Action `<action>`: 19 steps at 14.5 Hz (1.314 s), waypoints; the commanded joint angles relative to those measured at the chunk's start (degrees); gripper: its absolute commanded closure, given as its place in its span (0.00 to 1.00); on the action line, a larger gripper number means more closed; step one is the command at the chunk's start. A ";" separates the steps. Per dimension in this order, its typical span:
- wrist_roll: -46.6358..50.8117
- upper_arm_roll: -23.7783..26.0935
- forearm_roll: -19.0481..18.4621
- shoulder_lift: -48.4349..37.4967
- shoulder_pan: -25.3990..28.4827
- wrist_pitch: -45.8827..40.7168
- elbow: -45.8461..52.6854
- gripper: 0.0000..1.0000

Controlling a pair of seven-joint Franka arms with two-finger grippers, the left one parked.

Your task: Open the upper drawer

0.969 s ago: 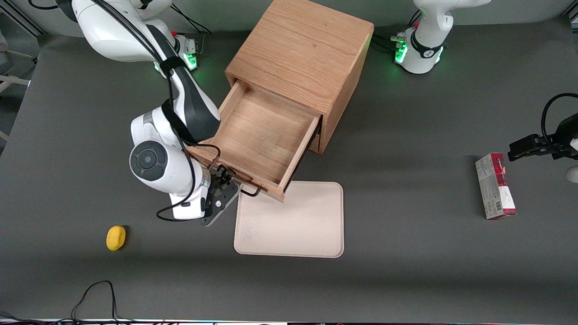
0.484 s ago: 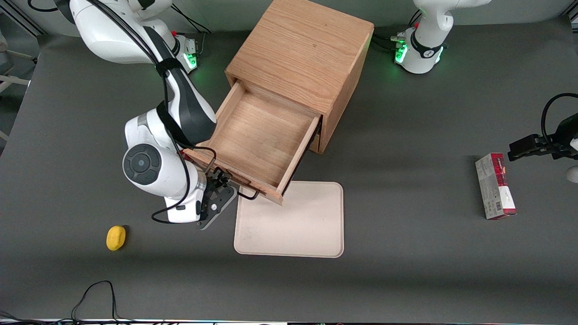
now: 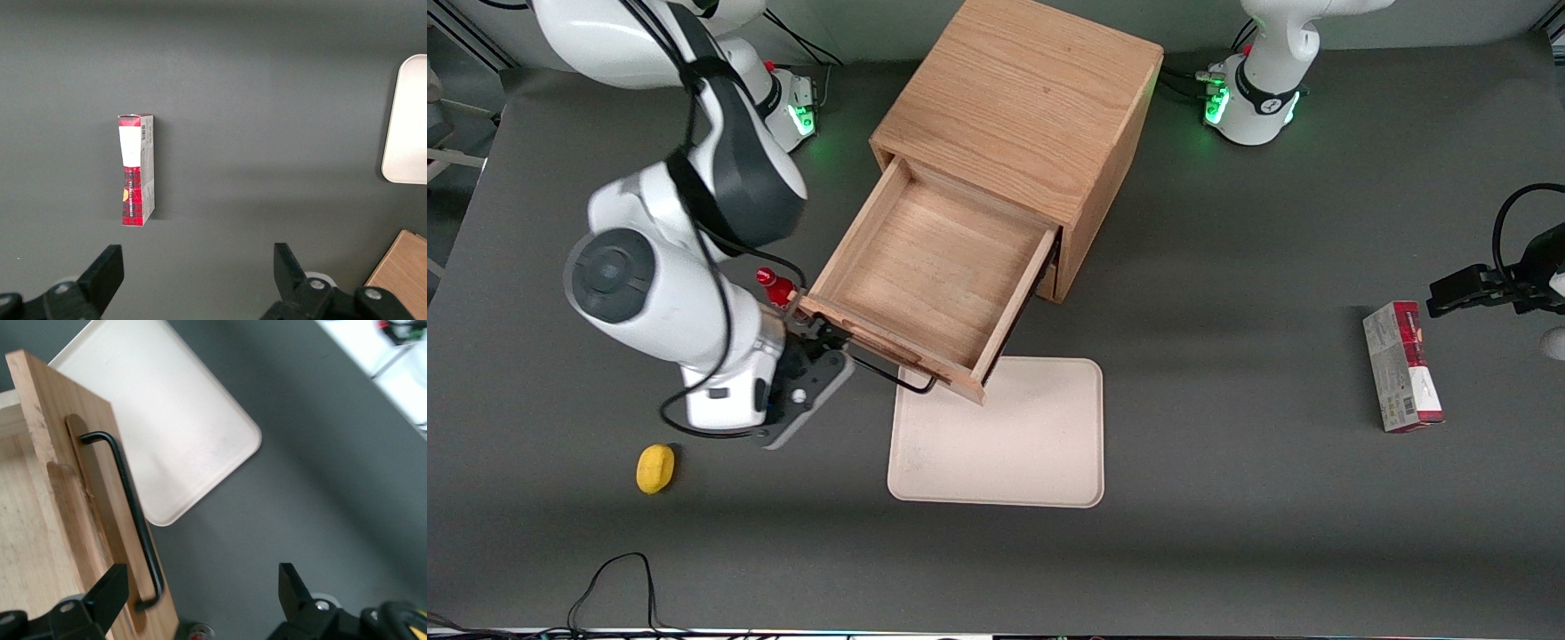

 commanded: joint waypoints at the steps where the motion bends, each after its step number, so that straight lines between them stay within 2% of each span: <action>1: 0.30 -2.44 -0.70 -4.83 -0.20 -3.83 -0.75 0.00; 5: 6.61 -7.37 -0.70 -8.88 -0.12 -9.54 -1.80 0.00; 9: 10.58 -13.42 0.18 -13.27 -0.03 -10.00 -7.50 0.00; 11: 14.60 -14.67 0.97 -16.95 -0.81 -8.95 -12.50 0.00; 13: 18.66 -13.45 0.80 -20.90 -4.23 -6.23 -18.21 0.00; 17: 18.59 -4.06 -0.78 -27.06 -15.91 -2.72 -26.48 0.00; 19: 18.59 -3.07 -1.84 -28.83 -17.95 -0.69 -29.39 0.00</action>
